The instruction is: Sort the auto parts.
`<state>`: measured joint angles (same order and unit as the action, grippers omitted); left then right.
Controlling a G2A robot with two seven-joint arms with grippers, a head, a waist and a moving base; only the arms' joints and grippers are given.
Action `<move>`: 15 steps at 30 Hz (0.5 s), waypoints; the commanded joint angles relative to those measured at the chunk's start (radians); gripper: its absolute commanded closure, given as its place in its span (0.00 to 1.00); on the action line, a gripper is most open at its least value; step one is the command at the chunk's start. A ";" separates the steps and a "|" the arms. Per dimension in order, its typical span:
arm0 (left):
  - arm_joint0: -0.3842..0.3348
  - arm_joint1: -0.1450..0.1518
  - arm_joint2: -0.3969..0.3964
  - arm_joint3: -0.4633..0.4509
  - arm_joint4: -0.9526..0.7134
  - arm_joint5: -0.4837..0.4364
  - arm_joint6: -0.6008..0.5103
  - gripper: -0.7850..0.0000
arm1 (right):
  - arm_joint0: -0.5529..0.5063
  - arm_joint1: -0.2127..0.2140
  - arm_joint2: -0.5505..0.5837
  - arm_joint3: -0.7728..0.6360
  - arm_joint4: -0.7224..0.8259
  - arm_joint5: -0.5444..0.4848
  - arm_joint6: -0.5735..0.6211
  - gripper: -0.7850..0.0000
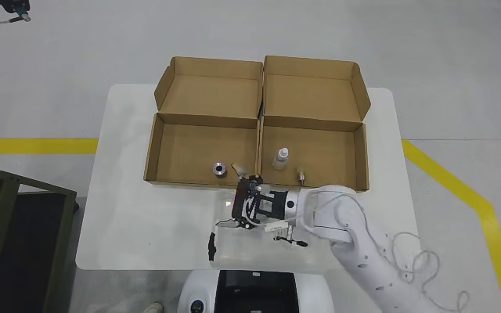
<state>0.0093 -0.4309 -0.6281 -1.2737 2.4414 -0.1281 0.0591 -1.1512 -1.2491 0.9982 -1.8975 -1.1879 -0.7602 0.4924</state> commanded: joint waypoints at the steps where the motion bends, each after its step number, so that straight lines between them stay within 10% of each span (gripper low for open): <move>1: 0.000 0.000 0.000 0.000 0.000 0.000 0.000 0.00 | -0.044 0.011 0.031 0.001 -0.016 -0.027 -0.017 0.00; 15: 0.000 0.000 0.000 0.000 0.000 0.000 0.000 0.00 | -0.172 0.057 0.112 0.020 -0.153 -0.150 -0.100 0.07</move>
<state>0.0093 -0.4309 -0.6281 -1.2737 2.4414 -0.1281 0.0591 -1.3188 -1.1935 1.1096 -1.8823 -1.3376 -0.9167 0.3987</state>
